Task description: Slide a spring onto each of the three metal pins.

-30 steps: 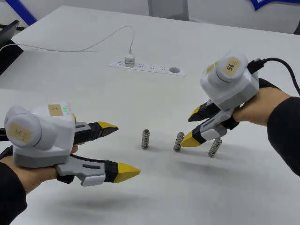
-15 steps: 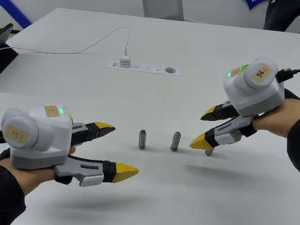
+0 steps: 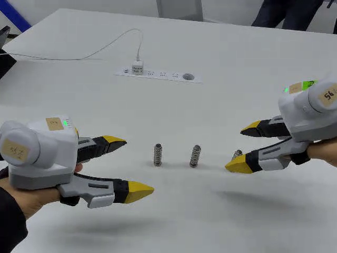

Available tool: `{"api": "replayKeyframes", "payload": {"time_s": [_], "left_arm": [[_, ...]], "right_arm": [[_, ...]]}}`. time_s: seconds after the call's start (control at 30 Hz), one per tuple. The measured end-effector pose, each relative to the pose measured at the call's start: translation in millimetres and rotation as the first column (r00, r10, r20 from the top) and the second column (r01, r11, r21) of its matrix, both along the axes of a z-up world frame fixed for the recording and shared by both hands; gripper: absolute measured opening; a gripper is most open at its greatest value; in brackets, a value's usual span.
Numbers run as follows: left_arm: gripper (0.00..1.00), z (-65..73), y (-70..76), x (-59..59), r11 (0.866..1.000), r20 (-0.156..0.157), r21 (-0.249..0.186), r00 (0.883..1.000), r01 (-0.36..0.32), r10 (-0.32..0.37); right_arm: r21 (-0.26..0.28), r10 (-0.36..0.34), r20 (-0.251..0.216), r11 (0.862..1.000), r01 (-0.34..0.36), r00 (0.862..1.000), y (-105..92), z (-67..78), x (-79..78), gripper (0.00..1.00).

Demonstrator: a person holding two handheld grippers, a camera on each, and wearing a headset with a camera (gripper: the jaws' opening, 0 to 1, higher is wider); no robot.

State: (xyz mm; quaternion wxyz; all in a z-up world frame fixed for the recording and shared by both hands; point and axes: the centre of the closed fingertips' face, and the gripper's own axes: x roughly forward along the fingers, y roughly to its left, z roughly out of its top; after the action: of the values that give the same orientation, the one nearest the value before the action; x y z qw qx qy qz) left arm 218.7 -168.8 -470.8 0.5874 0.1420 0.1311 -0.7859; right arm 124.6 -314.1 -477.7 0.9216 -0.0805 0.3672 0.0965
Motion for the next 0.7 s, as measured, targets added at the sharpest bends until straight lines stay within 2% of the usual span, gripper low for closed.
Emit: {"api": "replayKeyframes", "payload": {"time_s": [0.37,0.7], "left_arm": [[0.74,-0.2,2.0,-0.1,1.000,-0.004,-0.002,1.000,-0.006,0.006],[0.74,0.3,2.8,-2.1,1.000,-0.008,-0.007,1.000,-0.007,0.007]], "right_arm": [[0.010,-0.033,0.065,0.999,0.033,0.997,4.0,-3.2,-16.1,0.63],[0.024,-0.063,0.131,0.998,0.061,0.989,10.2,-3.5,-29.0,0.66]]}}
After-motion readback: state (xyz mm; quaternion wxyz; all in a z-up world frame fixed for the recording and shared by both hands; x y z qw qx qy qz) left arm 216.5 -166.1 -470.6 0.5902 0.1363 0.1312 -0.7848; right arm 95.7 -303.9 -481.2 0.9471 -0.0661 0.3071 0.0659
